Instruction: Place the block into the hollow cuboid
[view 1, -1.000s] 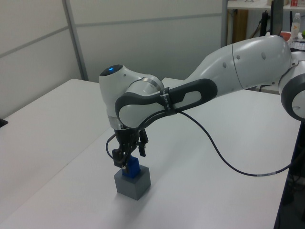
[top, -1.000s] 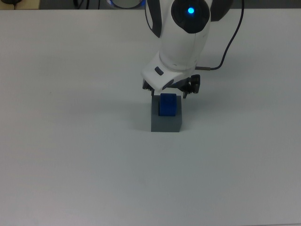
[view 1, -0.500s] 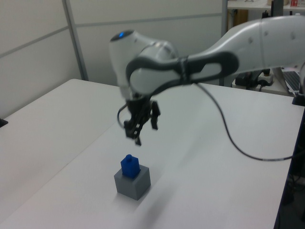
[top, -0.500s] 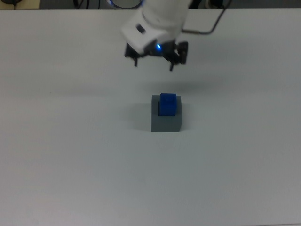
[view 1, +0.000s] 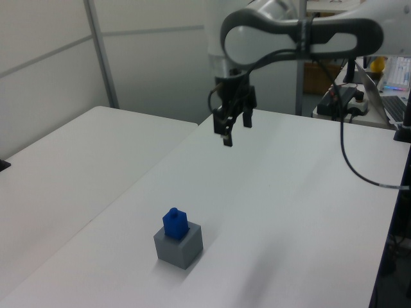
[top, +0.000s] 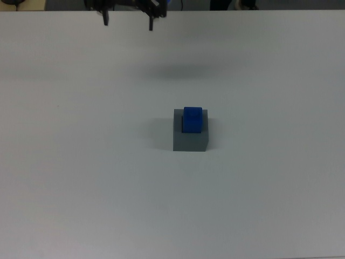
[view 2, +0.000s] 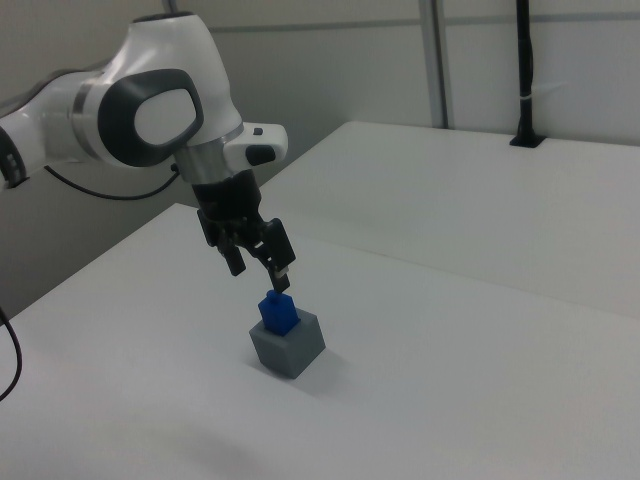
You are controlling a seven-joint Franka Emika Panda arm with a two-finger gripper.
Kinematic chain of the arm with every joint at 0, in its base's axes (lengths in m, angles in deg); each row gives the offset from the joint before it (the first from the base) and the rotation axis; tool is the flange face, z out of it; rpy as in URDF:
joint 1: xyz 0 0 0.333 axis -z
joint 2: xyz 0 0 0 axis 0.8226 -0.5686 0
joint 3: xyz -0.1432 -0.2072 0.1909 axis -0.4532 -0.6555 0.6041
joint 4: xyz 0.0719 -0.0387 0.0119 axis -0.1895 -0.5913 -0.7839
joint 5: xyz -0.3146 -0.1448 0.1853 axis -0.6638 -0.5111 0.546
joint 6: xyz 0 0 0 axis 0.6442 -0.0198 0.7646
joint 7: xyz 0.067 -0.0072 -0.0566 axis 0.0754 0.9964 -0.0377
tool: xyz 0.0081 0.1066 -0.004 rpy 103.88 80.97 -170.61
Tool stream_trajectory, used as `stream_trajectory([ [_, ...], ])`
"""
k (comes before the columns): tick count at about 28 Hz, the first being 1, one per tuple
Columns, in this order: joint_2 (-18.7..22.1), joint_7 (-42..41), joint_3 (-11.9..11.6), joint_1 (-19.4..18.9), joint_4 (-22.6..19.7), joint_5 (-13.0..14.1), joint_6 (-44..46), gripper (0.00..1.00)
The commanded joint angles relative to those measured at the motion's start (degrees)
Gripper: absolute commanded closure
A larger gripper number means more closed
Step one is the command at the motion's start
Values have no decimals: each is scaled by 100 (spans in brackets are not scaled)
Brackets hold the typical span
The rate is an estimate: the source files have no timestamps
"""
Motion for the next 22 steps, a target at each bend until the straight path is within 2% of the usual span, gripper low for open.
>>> stream_trajectory([
  [1,167,-149,-78,-2,-181,46,92,0],
  [12,141,-105,-174,51,-76,64,84,0],
  [15,149,-70,-174,51,-76,160,92,0],
  [22,123,-35,-166,51,-76,178,92,0],
])
